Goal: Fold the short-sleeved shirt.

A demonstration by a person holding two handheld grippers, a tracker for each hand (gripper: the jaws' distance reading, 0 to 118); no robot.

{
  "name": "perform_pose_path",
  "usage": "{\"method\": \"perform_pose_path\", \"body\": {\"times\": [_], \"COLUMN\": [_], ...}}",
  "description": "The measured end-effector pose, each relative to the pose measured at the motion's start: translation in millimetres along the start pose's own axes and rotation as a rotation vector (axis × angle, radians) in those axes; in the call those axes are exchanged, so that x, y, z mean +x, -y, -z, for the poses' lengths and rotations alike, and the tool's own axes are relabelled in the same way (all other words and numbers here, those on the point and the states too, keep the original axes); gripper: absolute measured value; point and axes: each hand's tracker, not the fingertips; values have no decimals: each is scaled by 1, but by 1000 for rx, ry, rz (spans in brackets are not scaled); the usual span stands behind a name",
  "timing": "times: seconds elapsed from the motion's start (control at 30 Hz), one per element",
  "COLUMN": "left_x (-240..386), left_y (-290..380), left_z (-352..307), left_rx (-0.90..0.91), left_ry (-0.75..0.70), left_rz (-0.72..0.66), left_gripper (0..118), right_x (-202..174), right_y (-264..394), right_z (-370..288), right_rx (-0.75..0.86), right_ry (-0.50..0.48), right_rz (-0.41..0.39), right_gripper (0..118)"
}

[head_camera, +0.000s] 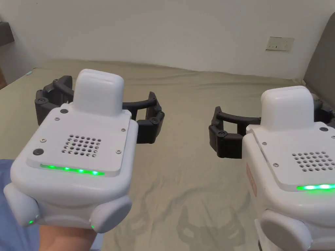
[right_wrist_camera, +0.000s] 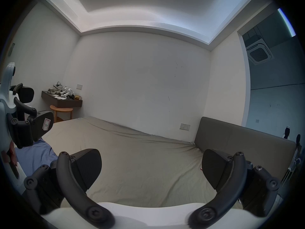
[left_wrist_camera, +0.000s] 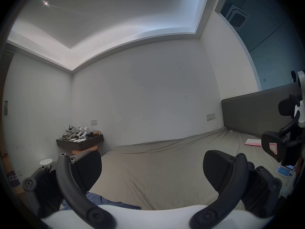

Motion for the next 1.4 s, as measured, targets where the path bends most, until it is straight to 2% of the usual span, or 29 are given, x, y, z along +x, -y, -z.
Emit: {"method": "perform_pose_path", "body": {"times": [1.4], "left_x": [5], "left_y": [-2], "left_z": [3], "left_rx": [2], "left_ry": [5], "left_rz": [1], "left_gripper": [118], "right_x": [4], "right_y": [2], "right_z": [1], "right_rx": [-7], "right_ry": [6], "right_rz": [-2], "right_gripper": [118]}}
